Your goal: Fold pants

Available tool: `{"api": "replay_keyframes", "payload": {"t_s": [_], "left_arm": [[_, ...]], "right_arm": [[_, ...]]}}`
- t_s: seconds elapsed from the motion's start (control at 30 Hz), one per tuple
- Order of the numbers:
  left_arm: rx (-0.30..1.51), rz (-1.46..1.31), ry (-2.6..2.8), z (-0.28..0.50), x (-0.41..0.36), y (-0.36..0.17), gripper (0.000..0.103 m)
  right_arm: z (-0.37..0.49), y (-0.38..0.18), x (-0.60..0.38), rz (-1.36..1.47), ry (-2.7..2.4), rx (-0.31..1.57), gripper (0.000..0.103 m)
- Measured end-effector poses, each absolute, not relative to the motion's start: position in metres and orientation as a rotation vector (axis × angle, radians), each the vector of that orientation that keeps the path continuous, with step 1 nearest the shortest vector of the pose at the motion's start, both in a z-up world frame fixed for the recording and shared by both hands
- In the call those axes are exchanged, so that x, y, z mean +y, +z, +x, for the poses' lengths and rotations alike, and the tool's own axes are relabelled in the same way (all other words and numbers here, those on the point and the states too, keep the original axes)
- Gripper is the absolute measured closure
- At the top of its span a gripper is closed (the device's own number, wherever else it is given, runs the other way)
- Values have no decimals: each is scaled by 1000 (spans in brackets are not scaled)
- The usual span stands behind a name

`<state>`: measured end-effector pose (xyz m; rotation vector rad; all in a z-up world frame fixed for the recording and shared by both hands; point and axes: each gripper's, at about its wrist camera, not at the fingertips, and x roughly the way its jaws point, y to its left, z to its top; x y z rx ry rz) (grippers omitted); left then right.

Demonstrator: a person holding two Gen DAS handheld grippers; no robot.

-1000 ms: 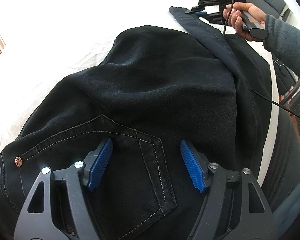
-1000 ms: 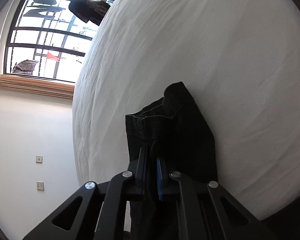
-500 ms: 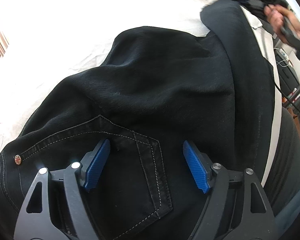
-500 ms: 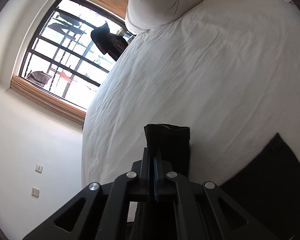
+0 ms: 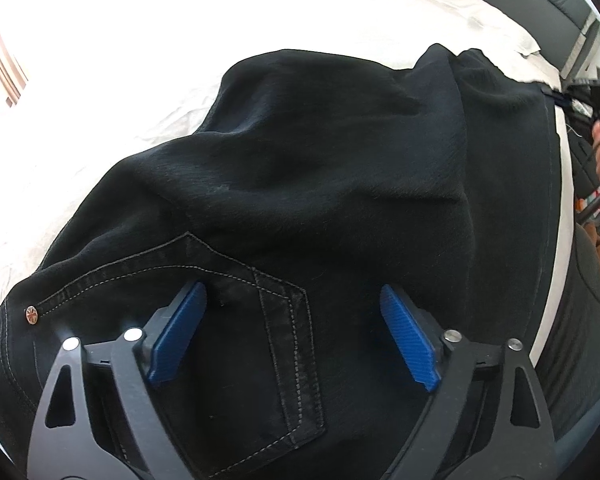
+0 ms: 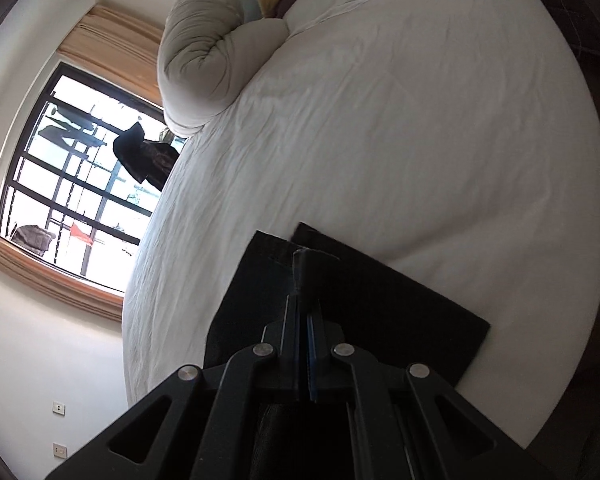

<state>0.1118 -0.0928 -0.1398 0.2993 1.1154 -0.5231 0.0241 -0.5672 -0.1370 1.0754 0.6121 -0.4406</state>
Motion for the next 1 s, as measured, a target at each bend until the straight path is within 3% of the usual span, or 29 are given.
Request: {"api": "replay_keyframes", "payload": {"t_s": [0.43, 0.67, 1.0], "left_arm": [[1123, 278, -485, 109, -110, -141, 9], [1116, 286, -490, 106, -115, -145, 5], [1104, 275, -497, 101, -105, -148, 5]], "right_arm": [[2, -148, -566, 1063, -560, 530, 100], [-6, -181, -573, 1131, -601, 569, 100], [-2, -183, -575, 1126, -627, 576, 100]]}}
